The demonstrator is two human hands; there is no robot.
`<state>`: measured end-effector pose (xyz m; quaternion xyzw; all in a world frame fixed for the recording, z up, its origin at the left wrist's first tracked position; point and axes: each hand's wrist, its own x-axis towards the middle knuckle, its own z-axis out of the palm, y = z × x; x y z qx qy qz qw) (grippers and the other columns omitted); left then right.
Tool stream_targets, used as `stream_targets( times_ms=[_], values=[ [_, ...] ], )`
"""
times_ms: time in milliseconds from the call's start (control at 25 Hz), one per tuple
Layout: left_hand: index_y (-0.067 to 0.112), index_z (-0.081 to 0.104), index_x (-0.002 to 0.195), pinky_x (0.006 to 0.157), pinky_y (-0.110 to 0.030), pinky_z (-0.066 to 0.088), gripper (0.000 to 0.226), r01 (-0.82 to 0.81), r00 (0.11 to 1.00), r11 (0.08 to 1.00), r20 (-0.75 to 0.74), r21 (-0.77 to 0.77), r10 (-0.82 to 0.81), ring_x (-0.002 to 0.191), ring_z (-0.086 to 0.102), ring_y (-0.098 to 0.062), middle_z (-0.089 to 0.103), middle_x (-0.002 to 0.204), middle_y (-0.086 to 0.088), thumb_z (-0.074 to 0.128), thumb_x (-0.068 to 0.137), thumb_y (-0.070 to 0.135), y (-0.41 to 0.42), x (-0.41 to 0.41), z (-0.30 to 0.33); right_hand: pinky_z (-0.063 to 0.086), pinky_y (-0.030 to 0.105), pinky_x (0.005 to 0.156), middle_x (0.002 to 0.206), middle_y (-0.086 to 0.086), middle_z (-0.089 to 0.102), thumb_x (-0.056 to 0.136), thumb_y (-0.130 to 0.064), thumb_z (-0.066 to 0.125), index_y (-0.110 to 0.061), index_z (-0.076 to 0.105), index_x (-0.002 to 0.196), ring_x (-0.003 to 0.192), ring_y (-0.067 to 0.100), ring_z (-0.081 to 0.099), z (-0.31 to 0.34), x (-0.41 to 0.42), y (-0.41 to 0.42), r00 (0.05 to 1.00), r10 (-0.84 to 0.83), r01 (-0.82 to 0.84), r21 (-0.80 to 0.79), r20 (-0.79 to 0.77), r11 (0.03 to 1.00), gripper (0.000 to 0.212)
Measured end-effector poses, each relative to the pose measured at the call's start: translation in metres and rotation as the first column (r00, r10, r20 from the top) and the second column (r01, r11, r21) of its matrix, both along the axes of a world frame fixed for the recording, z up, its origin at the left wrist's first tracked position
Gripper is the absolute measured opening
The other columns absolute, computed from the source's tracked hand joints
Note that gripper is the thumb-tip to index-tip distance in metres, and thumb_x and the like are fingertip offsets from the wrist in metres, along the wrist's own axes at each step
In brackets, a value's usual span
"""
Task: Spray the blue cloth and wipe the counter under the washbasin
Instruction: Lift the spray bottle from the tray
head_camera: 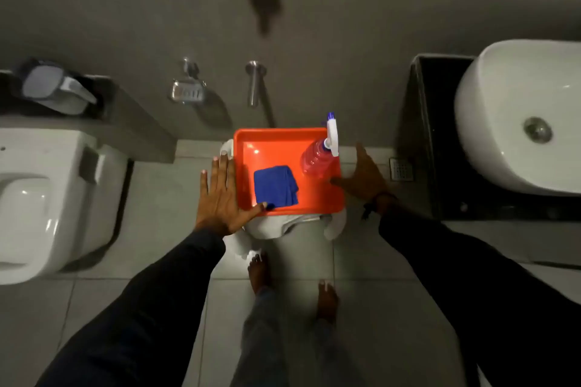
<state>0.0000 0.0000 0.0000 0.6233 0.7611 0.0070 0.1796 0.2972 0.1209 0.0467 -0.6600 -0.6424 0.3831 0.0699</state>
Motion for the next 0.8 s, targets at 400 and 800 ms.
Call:
stream_targets(
  times_ms=[400,800],
  values=[
    [0.0,0.002,0.163,0.129,-0.062,0.006,0.144,-0.087,0.996,0.996,0.001,0.002,0.087,0.162,0.003,-0.036,0.003,0.173,-0.02,0.035,0.066,0.102,-0.003,0.008,-0.085,0.052,0.036,0.086,0.088,-0.01,0.064,0.087,-0.014,0.07,-0.015,0.062,0.113,0.083,0.004,0.061,-0.072,-0.082,0.063,0.828,-0.267,0.343,0.069,-0.493,0.937,0.026],
    [0.0,-0.001,0.163,0.129,-0.06,0.009,0.141,-0.063,0.993,0.992,-0.104,-0.109,0.051,0.161,0.003,-0.038,0.0,0.173,-0.022,0.034,0.069,0.1,-0.001,0.015,-0.061,0.054,0.024,0.051,0.069,0.006,0.066,0.092,-0.017,0.071,-0.015,0.063,0.087,0.052,0.01,0.065,-0.013,-0.084,0.044,0.886,-0.149,0.013,-0.298,-0.439,0.955,0.009]
  ],
)
